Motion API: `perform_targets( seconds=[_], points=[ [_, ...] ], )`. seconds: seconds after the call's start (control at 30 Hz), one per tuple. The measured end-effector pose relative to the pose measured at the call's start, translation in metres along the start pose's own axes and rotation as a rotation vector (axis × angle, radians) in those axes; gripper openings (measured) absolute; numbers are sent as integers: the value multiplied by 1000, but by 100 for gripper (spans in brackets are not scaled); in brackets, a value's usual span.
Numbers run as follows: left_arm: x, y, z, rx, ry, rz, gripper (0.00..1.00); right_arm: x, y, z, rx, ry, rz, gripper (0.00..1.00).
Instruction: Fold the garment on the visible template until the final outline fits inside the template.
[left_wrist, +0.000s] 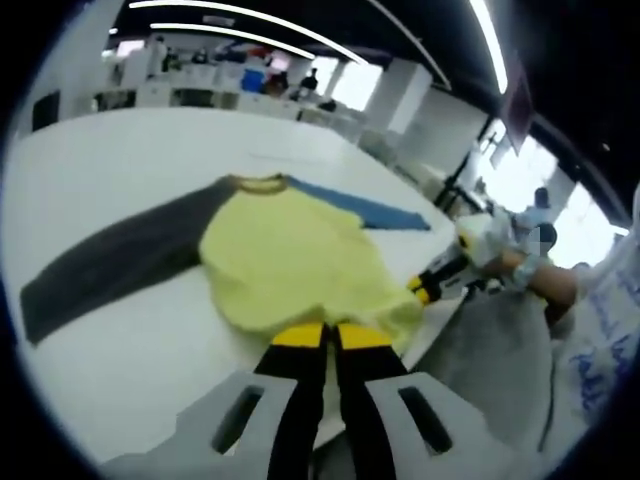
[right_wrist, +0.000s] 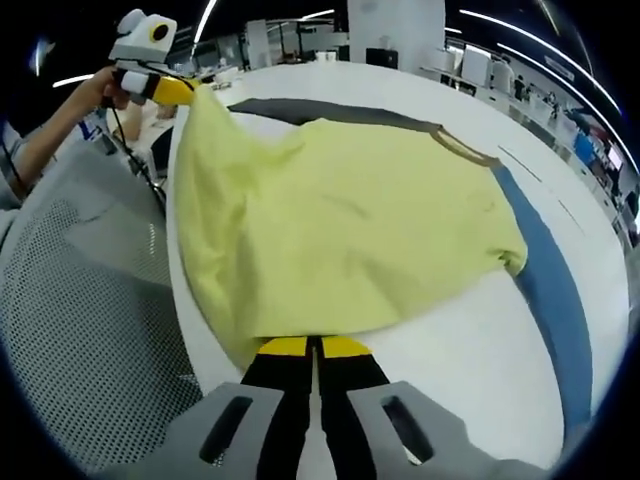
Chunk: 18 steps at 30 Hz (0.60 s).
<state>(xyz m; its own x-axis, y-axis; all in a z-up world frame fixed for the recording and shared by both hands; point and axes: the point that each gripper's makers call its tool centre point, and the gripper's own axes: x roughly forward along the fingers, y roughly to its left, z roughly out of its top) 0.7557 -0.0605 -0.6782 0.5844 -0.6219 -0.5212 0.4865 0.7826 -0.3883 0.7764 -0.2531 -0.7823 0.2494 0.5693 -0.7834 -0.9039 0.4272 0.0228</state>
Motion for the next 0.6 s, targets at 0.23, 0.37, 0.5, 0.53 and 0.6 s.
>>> perform_targets(
  seconds=[0.23, 0.37, 0.5, 0.53, 0.6],
  points=[
    [-2, -1, 0, 1, 0, 3, 0, -7, -3, 3, 15, 5, -27, 1],
    [-4, 0, 0, 2, -1, 7, 0, -19, -9, 4, 52, -14, -31, 1],
    [-5, 2, 3, 8, -4, 12, 0, -31, -16, 3, 63, -26, -58, 1],
    [-5, 2, 4, 8, -7, 12, 0, -33, -16, 3, 65, -30, -61, 1],
    [-5, 2, 6, 12, -11, 14, 0, -38, -18, 6, 66, -47, -75, 1]
  ],
)
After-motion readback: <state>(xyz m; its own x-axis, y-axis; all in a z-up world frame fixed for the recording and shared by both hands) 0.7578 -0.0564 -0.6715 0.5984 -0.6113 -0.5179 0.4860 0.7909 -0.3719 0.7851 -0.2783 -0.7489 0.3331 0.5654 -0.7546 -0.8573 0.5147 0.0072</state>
